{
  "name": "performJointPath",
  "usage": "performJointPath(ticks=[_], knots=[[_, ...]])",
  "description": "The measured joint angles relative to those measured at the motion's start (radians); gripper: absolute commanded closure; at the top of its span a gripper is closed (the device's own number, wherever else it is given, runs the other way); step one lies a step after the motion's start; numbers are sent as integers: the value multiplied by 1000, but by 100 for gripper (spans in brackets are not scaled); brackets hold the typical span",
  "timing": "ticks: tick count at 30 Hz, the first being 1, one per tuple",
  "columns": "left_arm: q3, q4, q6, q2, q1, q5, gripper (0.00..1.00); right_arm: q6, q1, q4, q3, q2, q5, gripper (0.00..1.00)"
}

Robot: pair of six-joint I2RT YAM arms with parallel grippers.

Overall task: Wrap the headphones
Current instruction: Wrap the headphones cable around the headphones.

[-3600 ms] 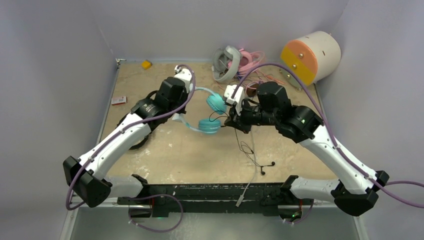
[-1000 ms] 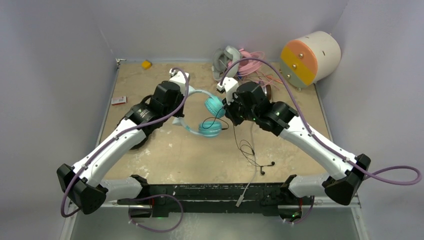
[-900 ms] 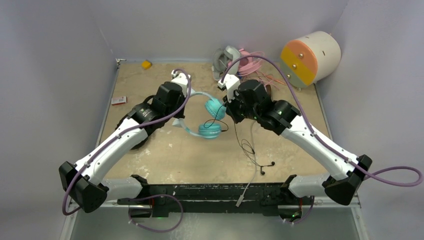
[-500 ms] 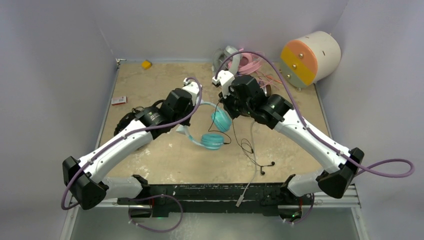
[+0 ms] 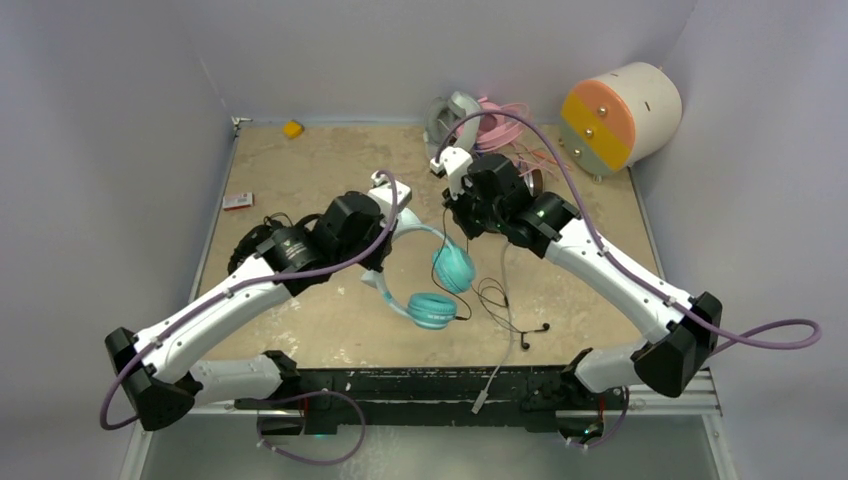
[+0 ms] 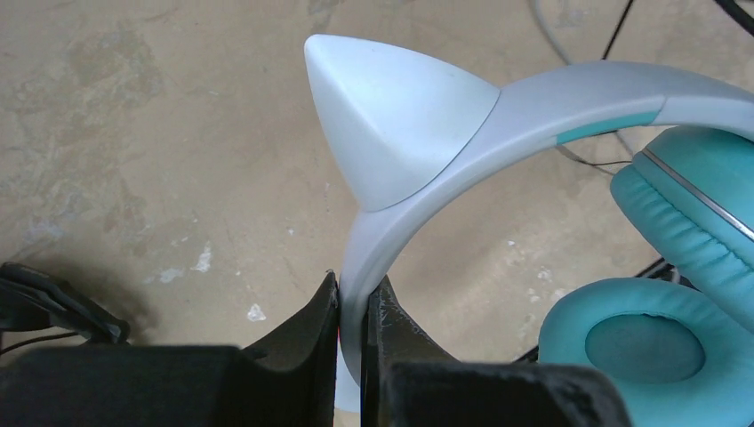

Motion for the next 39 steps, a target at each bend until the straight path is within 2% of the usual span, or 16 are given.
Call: performJointPath(ticks=[3, 6, 13, 19, 25, 33, 35, 39], knots=[[-3, -3, -41, -50, 0, 47, 100, 10, -35, 53, -76, -37, -71, 91], [-3, -5, -93, -81, 0, 93, 100, 28, -72, 114, -145, -74, -146, 84], [-3, -6, -201, -93, 0, 201, 100, 117, -151, 387, -372, -143, -345, 69], [2, -6, -293, -91, 0, 293, 100, 178, -158, 591, -503, -158, -434, 53], [50, -8, -386, -58, 14, 325, 100, 267, -190, 903, -703, -211, -515, 50], [91, 25, -492, -3, 159, 521, 100, 388, -201, 1290, -845, -60, -565, 45], [127, 23, -497, 14, 172, 539, 100, 396, -201, 1340, -845, -20, -567, 49], [211, 5, -497, 27, 186, 562, 100, 424, -201, 1431, -848, 37, -577, 66]])
